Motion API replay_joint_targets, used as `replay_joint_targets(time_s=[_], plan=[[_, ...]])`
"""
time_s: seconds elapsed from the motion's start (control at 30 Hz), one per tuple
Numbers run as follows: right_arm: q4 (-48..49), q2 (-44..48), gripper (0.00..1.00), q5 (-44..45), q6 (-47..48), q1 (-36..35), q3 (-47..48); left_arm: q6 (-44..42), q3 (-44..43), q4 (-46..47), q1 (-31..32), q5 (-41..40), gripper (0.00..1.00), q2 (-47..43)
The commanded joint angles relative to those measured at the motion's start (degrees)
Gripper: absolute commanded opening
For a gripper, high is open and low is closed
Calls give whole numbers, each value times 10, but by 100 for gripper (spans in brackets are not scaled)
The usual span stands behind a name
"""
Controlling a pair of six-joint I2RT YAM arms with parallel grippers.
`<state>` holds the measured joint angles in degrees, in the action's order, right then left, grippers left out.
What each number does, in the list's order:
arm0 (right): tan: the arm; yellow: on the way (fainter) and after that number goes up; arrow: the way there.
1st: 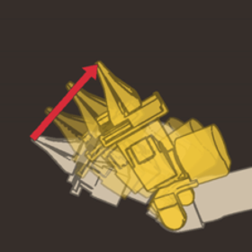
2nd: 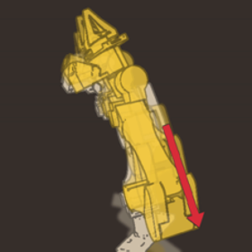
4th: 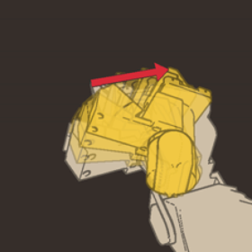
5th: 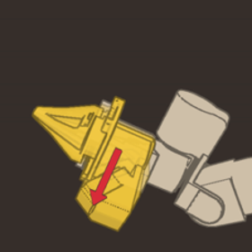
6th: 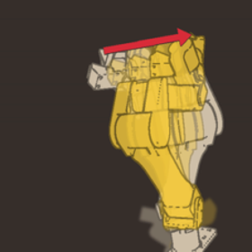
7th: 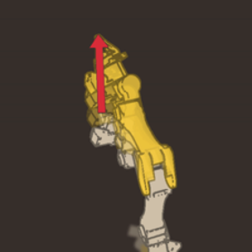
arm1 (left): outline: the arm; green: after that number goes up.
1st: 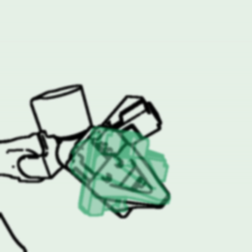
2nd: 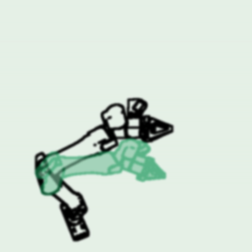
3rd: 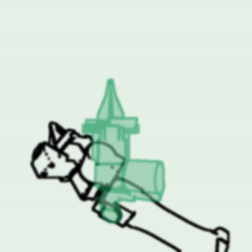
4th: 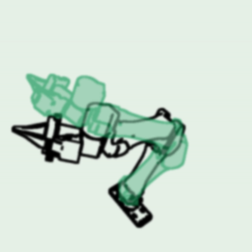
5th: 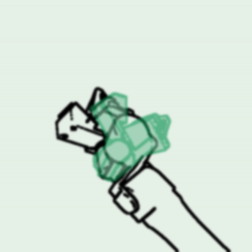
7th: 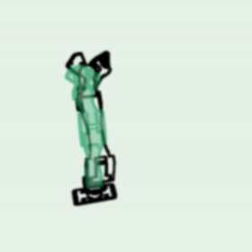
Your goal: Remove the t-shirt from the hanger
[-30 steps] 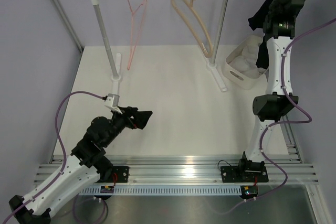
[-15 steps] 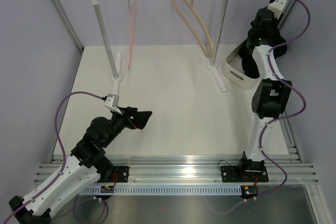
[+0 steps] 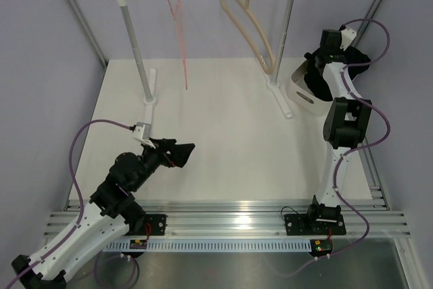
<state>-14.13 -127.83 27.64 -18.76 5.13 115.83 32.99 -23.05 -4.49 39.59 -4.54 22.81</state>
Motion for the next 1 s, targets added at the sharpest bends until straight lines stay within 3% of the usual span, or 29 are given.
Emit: replay_joint_targets(time_s=[0.0, 0.2, 0.23, 0.27, 0.3, 0.33, 0.43, 0.47, 0.53, 0.77, 0.97], plan=[[-57, -12, 0, -56, -72, 3, 7, 6, 2, 12, 2, -12, 99, -7], [-105, -31, 0, -86, -135, 6, 19, 6, 2, 13, 2, -8, 99, -15], [-124, -33, 4, -80, -138, 6, 26, 5, 3, 12, 2, -7, 99, -16], [-132, -35, 15, -80, -140, 6, 35, 5, 2, 12, 2, -7, 99, -18], [-136, -33, 34, -85, -136, 6, 38, 5, 2, 12, 2, -7, 99, -18], [-142, -30, 63, -87, -132, 6, 39, 5, 2, 12, 2, -7, 99, -18], [-113, 8, 83, -81, -106, 6, 17, 6, 2, 12, 3, -4, 99, -20], [-108, 19, 94, -68, -98, 6, 12, 6, 2, 11, 2, -2, 99, -20], [-101, 43, 99, -33, -73, 6, 11, 6, 3, 11, 2, -1, 99, -23], [-132, 22, 100, 40, -37, 20, 117, 7, 4, 12, 2, 3, 99, -27], [-95, 7, 99, 53, -38, 36, 129, 8, 3, 12, 2, 5, 99, -29]])
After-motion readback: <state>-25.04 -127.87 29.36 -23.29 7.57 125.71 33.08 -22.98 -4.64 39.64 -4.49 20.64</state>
